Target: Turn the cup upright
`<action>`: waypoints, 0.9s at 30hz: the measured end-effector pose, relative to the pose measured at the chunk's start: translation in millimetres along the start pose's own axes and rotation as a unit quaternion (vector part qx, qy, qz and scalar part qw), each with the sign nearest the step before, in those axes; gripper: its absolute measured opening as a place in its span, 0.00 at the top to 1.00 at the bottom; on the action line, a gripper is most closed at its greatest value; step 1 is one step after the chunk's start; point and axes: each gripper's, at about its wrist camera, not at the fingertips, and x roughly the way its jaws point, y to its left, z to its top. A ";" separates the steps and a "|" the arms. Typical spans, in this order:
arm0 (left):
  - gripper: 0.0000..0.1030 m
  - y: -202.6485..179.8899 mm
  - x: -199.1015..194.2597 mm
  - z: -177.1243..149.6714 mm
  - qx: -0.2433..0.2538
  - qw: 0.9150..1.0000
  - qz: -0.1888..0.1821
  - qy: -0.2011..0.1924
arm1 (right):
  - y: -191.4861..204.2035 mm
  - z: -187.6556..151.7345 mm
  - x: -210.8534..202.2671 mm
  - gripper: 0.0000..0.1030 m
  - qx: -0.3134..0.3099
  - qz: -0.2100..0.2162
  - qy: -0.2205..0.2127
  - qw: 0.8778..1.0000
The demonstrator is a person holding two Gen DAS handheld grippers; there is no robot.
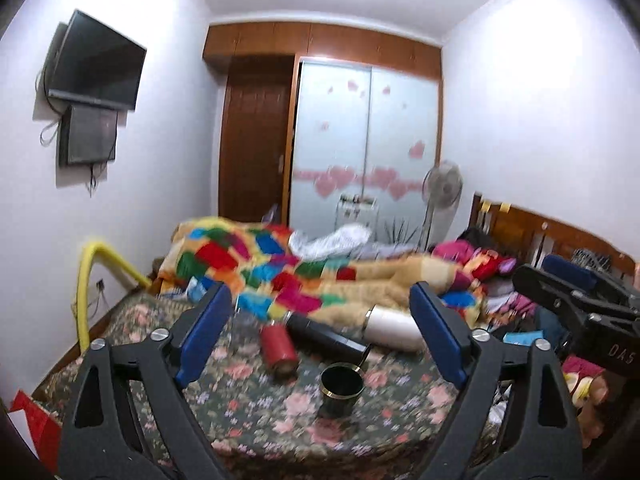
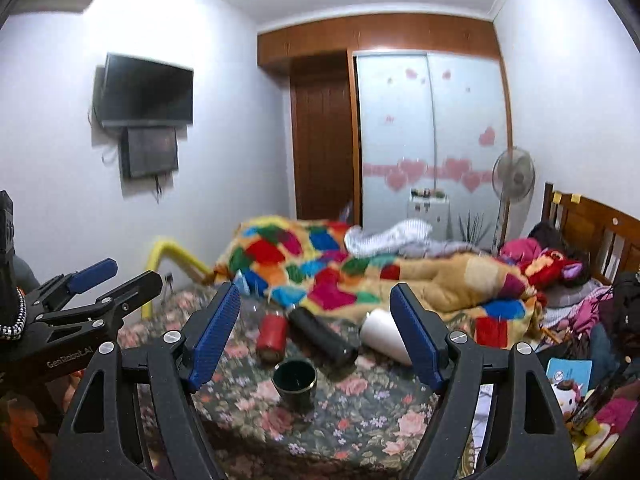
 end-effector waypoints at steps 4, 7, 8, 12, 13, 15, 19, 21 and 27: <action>0.05 -7.4 -24.8 6.6 0.007 0.999 -0.002 -0.032 | 5.9 -0.3 -15.8 0.21 0.001 -0.002 -0.024 1.000; 0.02 -12.2 -35.9 5.3 0.015 0.999 0.007 -0.044 | 7.3 -3.1 -19.4 0.13 0.002 -0.010 -0.034 0.999; 0.01 -13.3 -37.8 4.7 0.016 0.999 0.009 -0.044 | 6.7 -4.2 -21.5 0.08 0.003 -0.011 -0.035 0.999; 0.00 -13.6 -41.4 1.2 0.007 0.999 0.013 -0.037 | 7.2 -5.6 -27.5 0.00 0.002 -0.014 -0.040 0.999; 0.00 -13.6 -44.2 -1.0 0.006 0.999 0.013 -0.036 | 8.3 -5.8 -26.6 0.00 -0.001 -0.014 -0.039 0.999; 0.00 -13.0 -42.1 -2.9 0.006 0.999 0.016 -0.030 | 10.2 -7.7 -31.8 0.00 -0.003 -0.014 -0.037 0.999; 0.00 -12.0 -42.3 -6.0 0.003 1.000 0.018 -0.025 | 10.8 -13.1 -32.1 0.00 -0.006 -0.014 -0.028 0.999; 0.00 -10.7 -41.6 -6.1 0.001 1.000 0.018 -0.024 | 10.7 -15.4 -32.3 0.00 -0.009 -0.017 -0.025 0.999; 0.00 -11.4 -42.1 -9.0 0.000 1.000 0.020 -0.021 | 8.6 -16.9 -34.0 0.00 -0.006 -0.014 -0.019 1.000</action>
